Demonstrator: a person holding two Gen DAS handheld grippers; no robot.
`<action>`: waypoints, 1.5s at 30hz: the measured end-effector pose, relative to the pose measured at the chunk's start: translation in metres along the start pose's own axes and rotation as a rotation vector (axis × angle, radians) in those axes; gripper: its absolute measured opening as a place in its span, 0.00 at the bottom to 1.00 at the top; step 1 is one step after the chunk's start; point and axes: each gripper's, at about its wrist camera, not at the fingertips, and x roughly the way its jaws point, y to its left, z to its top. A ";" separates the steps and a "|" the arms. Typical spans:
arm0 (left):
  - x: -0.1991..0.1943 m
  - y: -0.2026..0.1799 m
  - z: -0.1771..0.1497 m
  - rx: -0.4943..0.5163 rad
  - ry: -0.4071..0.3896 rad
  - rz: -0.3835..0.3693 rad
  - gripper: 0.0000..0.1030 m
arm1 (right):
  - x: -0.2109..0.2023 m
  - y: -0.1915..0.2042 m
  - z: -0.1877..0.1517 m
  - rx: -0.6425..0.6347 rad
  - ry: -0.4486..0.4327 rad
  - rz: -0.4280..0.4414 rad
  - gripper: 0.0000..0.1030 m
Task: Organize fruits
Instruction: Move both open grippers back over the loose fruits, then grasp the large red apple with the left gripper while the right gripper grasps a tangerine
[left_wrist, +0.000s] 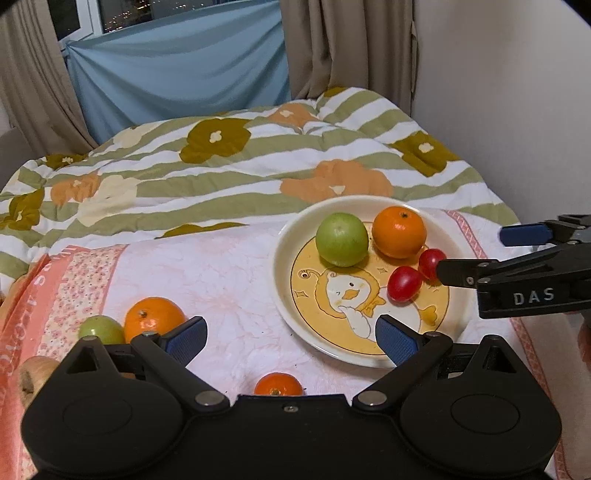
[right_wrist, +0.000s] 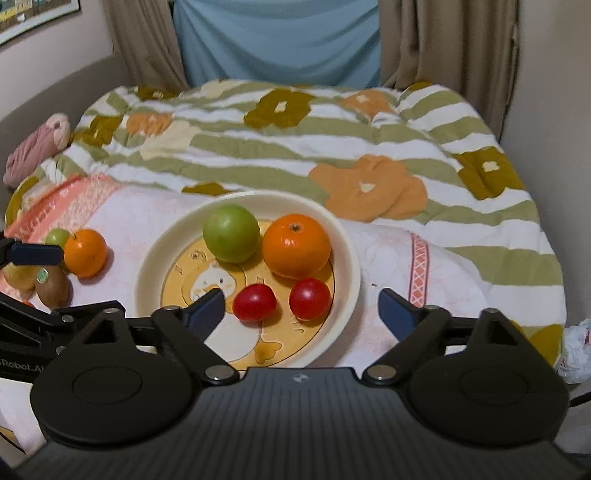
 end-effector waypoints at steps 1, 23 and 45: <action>-0.004 0.000 0.000 -0.005 -0.005 0.002 0.97 | -0.006 0.001 0.000 0.003 -0.013 -0.008 1.00; -0.116 0.049 -0.051 -0.053 -0.119 0.006 0.98 | -0.122 0.083 -0.006 0.063 -0.033 -0.079 1.00; -0.120 0.190 -0.095 -0.027 -0.140 0.031 0.98 | -0.102 0.231 -0.038 0.083 -0.042 -0.031 1.00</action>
